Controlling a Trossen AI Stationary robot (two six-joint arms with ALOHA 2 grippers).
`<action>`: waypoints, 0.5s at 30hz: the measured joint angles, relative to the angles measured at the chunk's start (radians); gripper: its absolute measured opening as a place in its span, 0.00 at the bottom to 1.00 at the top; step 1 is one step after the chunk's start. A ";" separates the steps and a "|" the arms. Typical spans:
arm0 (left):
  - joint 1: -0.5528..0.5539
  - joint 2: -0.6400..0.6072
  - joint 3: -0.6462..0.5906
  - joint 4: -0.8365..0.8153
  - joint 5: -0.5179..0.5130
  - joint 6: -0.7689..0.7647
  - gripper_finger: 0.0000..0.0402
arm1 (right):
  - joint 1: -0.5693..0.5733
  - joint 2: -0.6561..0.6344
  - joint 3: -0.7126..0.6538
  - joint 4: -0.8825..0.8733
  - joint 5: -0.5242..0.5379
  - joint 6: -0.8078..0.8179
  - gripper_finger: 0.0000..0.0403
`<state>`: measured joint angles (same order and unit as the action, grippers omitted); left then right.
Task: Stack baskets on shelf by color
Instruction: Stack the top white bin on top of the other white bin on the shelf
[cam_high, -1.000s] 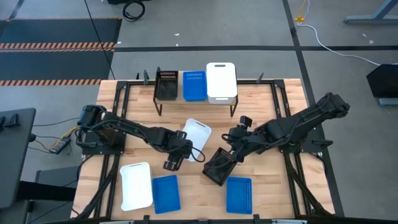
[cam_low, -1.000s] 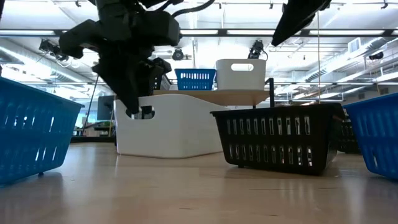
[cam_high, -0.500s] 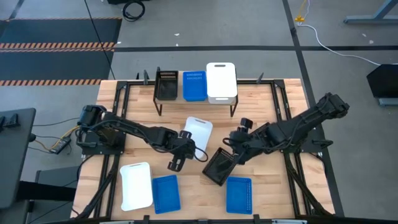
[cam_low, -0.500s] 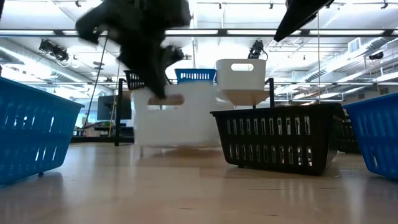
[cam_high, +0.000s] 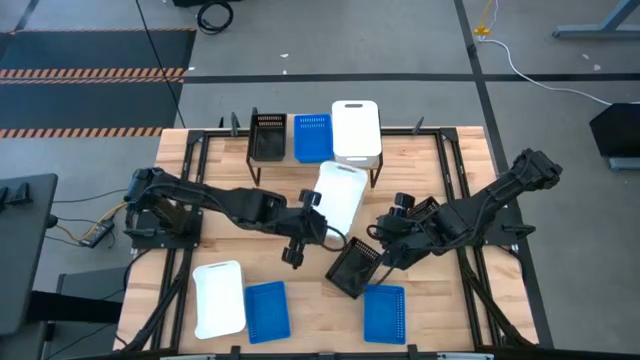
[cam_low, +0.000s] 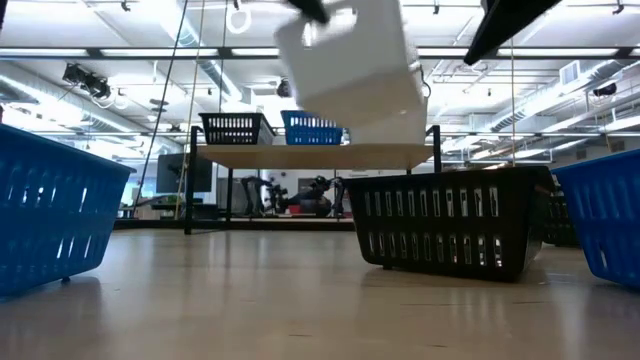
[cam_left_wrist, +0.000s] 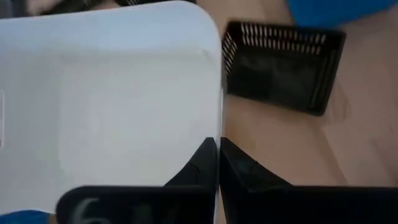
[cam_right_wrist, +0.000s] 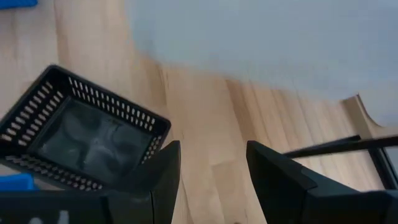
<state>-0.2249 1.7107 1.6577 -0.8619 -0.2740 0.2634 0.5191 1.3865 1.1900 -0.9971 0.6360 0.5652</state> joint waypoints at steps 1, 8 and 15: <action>0.005 0.000 0.034 -0.011 0.000 0.009 0.01 | 0.007 0.000 0.000 -0.012 0.000 0.008 0.47; 0.064 -0.001 0.236 -0.026 -0.006 0.099 0.01 | 0.027 0.000 0.000 -0.016 0.001 0.034 0.47; 0.195 -0.001 0.319 0.050 0.000 0.189 0.01 | 0.027 0.000 0.000 -0.015 0.003 0.034 0.47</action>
<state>-0.0295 1.7096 1.9765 -0.8116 -0.2739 0.4523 0.5457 1.3865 1.1896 -1.0123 0.6388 0.5991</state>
